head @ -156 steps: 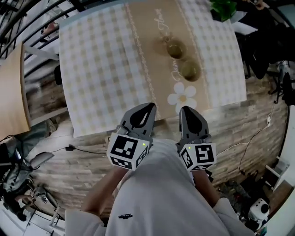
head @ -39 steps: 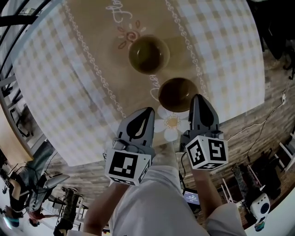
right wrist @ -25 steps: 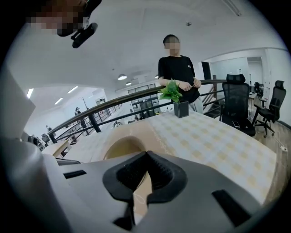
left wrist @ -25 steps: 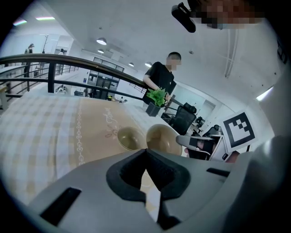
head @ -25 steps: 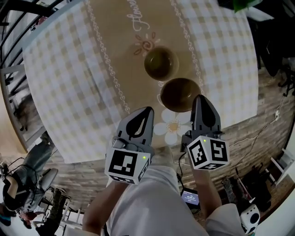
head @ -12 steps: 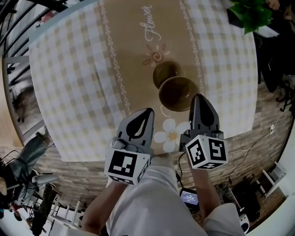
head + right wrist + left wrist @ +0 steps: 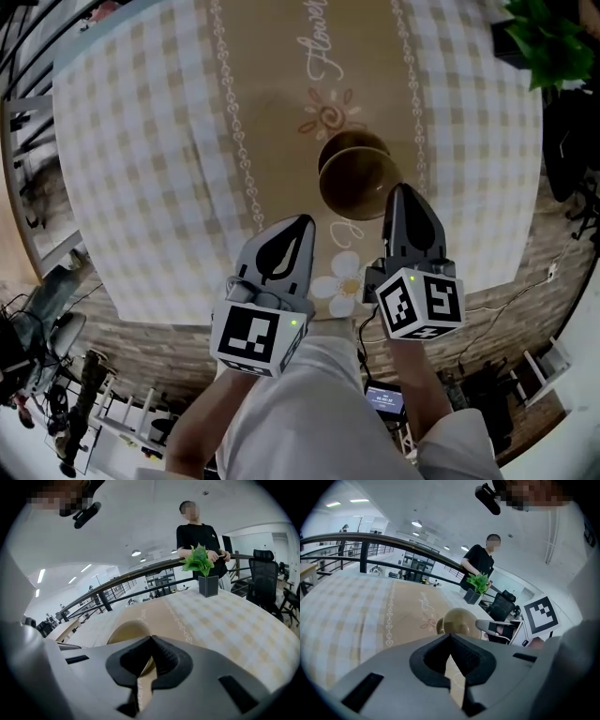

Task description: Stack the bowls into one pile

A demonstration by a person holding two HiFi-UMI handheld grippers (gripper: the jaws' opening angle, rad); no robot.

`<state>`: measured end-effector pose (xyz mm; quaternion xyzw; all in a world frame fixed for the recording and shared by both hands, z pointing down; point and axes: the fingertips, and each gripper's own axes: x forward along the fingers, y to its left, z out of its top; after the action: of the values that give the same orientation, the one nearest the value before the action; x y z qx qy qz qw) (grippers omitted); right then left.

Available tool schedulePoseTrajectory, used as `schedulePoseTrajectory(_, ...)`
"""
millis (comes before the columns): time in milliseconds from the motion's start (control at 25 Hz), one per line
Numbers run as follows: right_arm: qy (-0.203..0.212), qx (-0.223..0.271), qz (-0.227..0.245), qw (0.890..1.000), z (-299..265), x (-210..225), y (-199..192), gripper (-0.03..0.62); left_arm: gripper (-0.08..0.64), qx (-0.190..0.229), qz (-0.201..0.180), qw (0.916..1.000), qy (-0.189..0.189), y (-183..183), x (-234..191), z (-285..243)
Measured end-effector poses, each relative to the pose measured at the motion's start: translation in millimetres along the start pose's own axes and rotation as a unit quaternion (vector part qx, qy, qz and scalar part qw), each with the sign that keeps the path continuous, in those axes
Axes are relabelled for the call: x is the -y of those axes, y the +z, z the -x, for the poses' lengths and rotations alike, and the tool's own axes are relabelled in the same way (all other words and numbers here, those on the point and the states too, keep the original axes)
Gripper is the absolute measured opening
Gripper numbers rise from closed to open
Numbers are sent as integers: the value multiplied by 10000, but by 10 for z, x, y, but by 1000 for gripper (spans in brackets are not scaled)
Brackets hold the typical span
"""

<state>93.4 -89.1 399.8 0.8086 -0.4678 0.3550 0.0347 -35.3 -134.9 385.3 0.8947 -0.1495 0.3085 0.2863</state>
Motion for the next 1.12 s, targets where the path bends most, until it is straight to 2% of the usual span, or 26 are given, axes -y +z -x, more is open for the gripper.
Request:
schedulePoseTrajectory(80,36,-76,5,10000,-86,24,-20,37,18,57,52,10000,38,18,-29,-64)
schedulePoseTrajectory(200,83,-176,70,9998,-175,58,-85,37,18,-68,146,9998,95,-33,-67,-127)
schedulePoseTrajectory(360,108,-194,90,9997,-298,96,-152,38,18,101,251,9994,222,-30,-123,-199)
schedulePoseTrajectory(440,59,-227,95,9997,-337,104,-182,38,18,31,249,9994,250,-73,-130,-211)
schedulePoseTrajectory(600,-82,-312,200,9993,-373,120,-245,38,18,225,447,9983,311,-43,-117,-251)
schedulePoseTrajectory(960,-462,-278,287,9981,-274,177,-293,40,18,278,429,9984,239,-91,-72,-132)
schedulePoseTrajectory(1120,-490,-4,200,9986,-165,166,-172,40,18,293,314,9990,106,-53,-39,-75)
